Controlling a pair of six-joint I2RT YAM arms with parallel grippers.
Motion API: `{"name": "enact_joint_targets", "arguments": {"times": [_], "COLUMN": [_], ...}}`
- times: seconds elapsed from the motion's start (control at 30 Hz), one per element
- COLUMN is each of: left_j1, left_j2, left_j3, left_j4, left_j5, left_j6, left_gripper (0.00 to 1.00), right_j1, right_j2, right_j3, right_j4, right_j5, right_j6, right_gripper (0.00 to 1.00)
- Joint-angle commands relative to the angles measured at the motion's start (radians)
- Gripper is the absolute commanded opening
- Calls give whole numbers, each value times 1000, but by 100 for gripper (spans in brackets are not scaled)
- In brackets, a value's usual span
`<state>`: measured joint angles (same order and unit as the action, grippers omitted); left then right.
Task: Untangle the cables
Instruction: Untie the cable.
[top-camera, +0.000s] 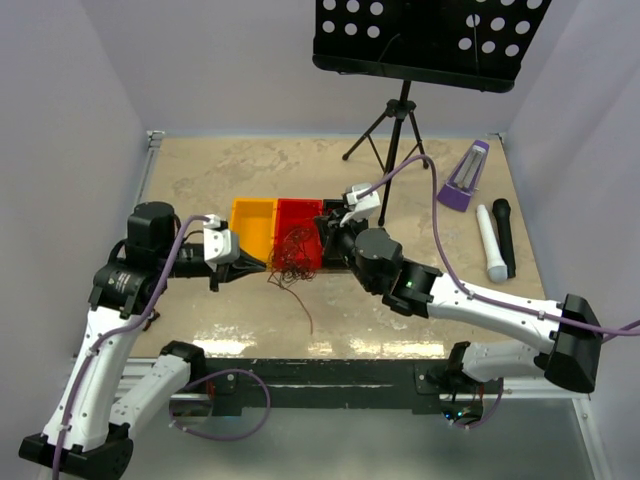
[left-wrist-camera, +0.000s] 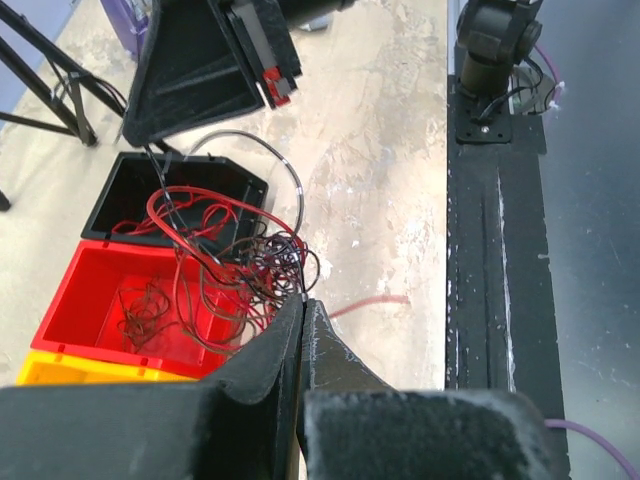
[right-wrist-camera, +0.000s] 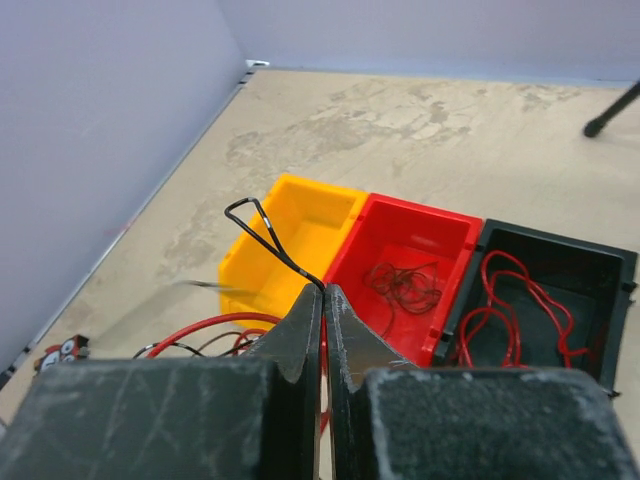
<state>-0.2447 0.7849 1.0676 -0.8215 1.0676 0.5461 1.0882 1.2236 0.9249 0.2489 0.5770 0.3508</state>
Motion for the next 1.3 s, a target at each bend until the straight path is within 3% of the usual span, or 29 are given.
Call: {"name": "enact_joint_targets", "arguments": {"times": [0.0,0.43,0.7,0.77,0.87,0.9,0.93,1.1,1.17,1.23,1.27], "left_j1": [-5,-5,-5,-5,-5,-5,-5,-5,-5,-5,-5], "left_j2": [-6,-121,-217,-222,-213,-216,-222,-256,-256,-248,-239], "left_j3": [55,12,-164,-181,-157,-143,-130,-87,-71,-74,-78], "left_j4": [-146,-442,-493,-482,-415,-377,-317,17,119,206,255], "left_j5": [-9,-285,-462,-463,-434,-422,-404,-357,-321,-275,-252], "left_j6": [150,520,713,713,617,574,531,180,71,-38,-101], "left_gripper": [0,0,0,21,47,51,62,65,70,97,100], "right_j1": [-31,-123,-123,-122,-119,-114,-102,2,44,70,81], "right_j2": [-29,-42,-87,-96,-107,-111,-116,-105,-92,-81,-78], "right_j3": [48,146,207,212,206,203,195,195,207,221,227], "right_j4": [-31,-105,-97,-99,-94,-89,-76,-51,-53,-54,-51], "right_j5": [115,233,169,104,-8,-58,-87,-199,-207,-220,-229], "right_j6": [5,-2,-47,-41,-23,-18,-16,-47,-56,-55,-55], "right_gripper": [0,0,0,0,0,0,0,0,0,0,0]}}
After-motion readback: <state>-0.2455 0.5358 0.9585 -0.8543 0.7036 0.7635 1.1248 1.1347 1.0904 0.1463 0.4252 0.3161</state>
